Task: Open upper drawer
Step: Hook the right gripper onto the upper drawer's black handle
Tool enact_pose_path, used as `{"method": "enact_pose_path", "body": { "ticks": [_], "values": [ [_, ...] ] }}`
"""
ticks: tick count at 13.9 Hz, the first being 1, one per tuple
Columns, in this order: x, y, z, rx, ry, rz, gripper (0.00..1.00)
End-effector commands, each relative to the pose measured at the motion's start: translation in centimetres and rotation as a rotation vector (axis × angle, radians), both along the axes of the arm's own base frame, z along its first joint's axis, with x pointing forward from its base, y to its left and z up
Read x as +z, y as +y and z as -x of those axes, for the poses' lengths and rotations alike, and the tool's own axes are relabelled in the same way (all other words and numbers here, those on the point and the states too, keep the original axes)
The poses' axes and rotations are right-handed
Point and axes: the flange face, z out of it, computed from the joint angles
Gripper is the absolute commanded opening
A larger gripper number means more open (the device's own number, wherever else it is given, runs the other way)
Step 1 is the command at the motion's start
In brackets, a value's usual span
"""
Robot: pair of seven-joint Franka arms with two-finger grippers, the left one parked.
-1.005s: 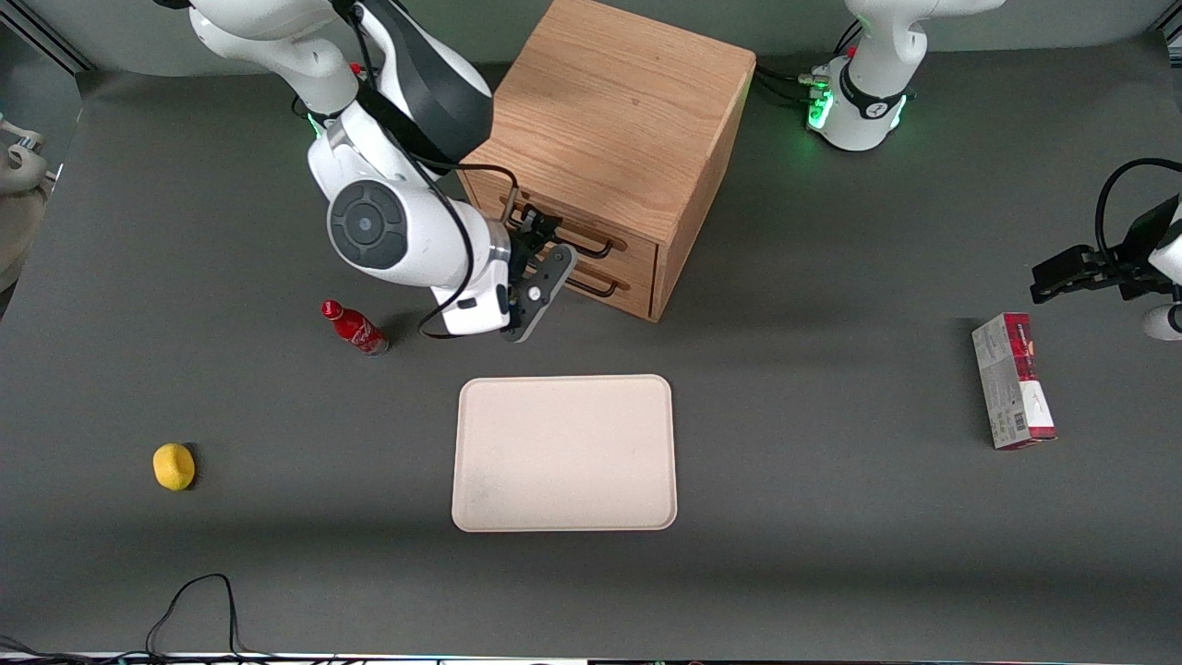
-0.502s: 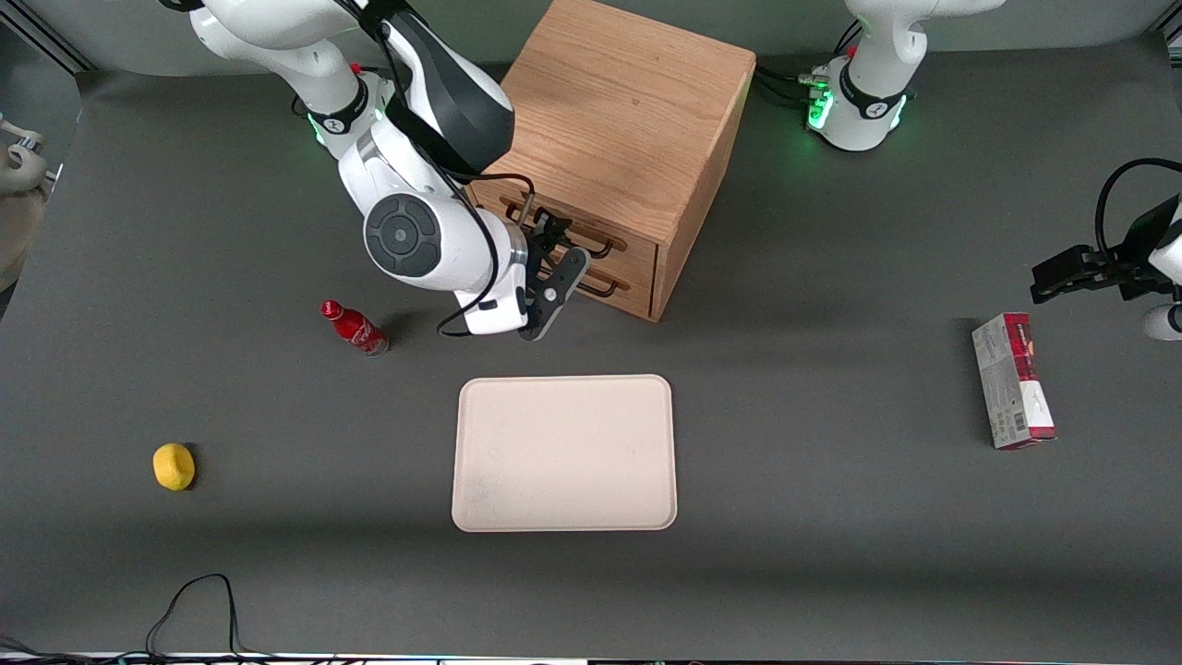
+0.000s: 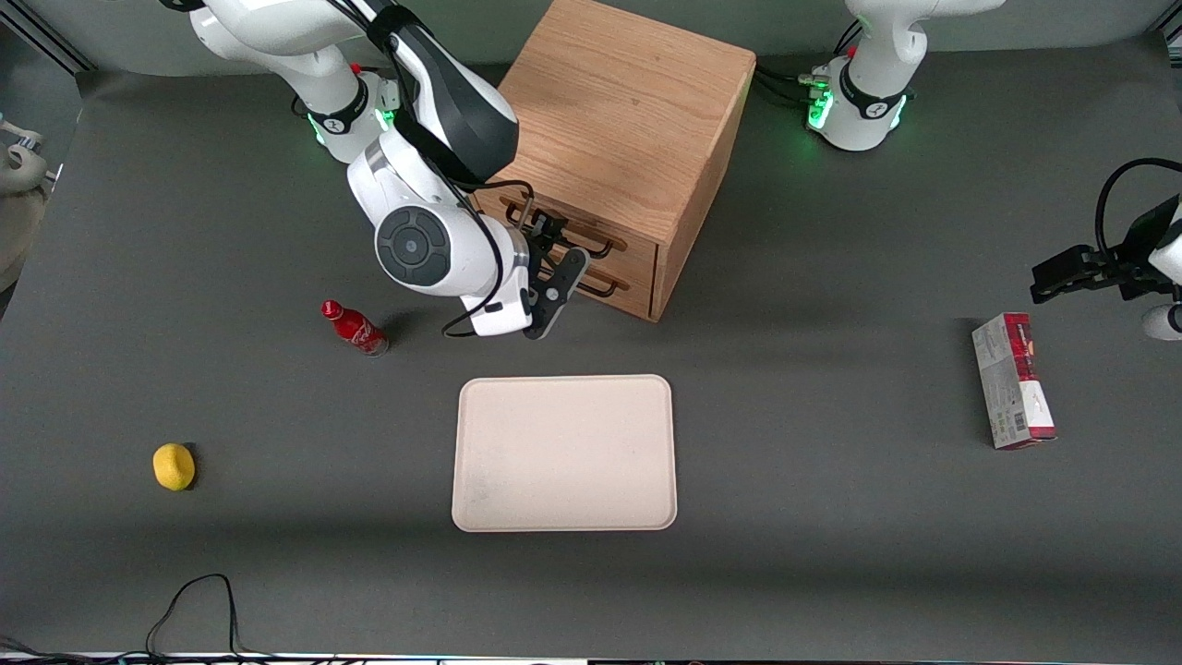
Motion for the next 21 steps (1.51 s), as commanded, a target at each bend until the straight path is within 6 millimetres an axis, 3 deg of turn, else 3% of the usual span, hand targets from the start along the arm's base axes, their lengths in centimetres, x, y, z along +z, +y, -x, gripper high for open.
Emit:
{"method": "enact_pose_path", "body": {
  "ticks": [1,9,13,21],
  "values": [
    [-0.5,0.4,1.0,0.048,-0.018,0.001,1.00],
    [-1.7,0.9,2.4,0.099,-0.023,0.039,1.00],
    [-3.3,1.0,1.6,0.095,-0.033,0.032,1.00],
    [-4.0,-0.8,-0.8,0.111,-0.061,0.006,1.00]
  ]
}}
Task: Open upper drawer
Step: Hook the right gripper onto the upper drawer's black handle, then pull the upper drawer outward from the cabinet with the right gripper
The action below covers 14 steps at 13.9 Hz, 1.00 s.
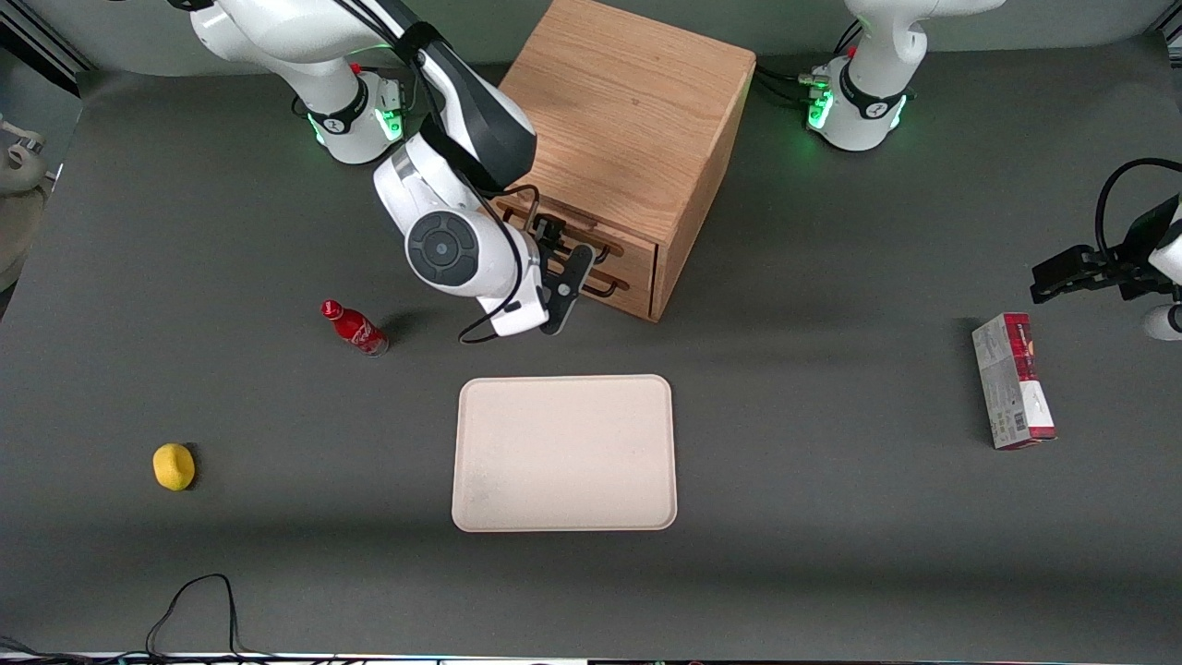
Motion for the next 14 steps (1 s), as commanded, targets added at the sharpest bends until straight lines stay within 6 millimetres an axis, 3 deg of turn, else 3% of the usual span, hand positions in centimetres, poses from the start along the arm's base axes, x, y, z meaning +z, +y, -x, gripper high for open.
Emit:
{"method": "enact_pose_path", "body": {
  "ticks": [1,6,14],
  "values": [
    [-0.8,-1.1,-1.5,0.008,-0.016,-0.002,1.00],
    [-0.5,-1.0,-2.5,0.000,-0.030,-0.015,1.00],
    [0.7,-4.2,-5.6,-0.055,-0.058,-0.032,1.00]
  ]
}}
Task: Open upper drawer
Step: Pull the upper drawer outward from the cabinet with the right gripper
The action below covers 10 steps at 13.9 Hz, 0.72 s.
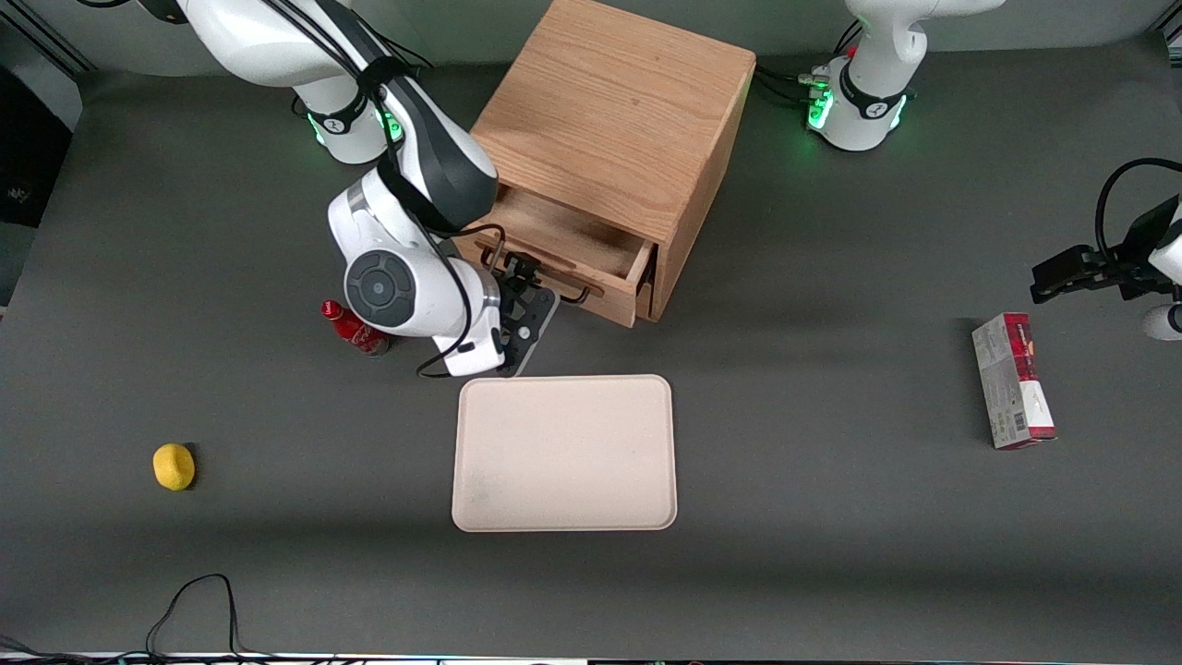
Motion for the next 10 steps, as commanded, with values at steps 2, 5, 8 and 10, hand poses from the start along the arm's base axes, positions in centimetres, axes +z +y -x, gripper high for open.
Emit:
{"method": "enact_pose_path", "body": {
  "ticks": [2,5,8,10],
  "values": [
    [0.3,0.1,-0.7,0.041,-0.021,-0.014,1.00],
    [0.3,-0.9,-1.6,0.020,-0.025,-0.015,1.00],
    [0.4,-0.8,-2.7,0.013,-0.038,-0.024,1.00],
    [0.0,-1.3,-3.1,0.004,-0.033,-0.022,1.00]
  ]
}}
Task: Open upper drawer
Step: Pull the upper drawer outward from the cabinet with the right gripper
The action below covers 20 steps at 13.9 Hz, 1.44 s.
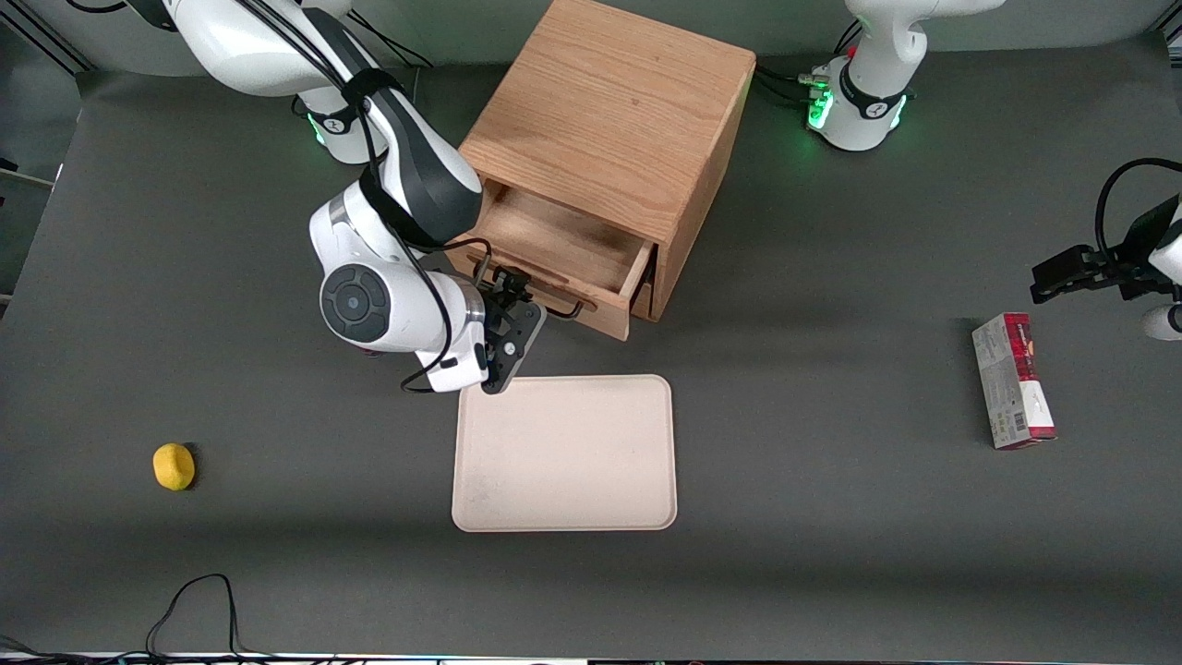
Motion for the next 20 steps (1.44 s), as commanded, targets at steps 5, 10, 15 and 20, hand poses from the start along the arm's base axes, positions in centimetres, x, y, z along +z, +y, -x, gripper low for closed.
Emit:
{"method": "enact_pose_path", "body": {
  "ticks": [5,10,15,20],
  "values": [
    [-0.7,-0.8,-2.1,0.005,-0.017,-0.006,1.00],
    [-0.6,-1.6,-3.7,-0.014,-0.033,-0.017,1.00],
    [-0.8,-2.6,-4.8,-0.028,-0.039,-0.022,1.00],
    [-0.7,-4.0,-6.3,-0.049,-0.053,-0.032,1.00]
  ]
}}
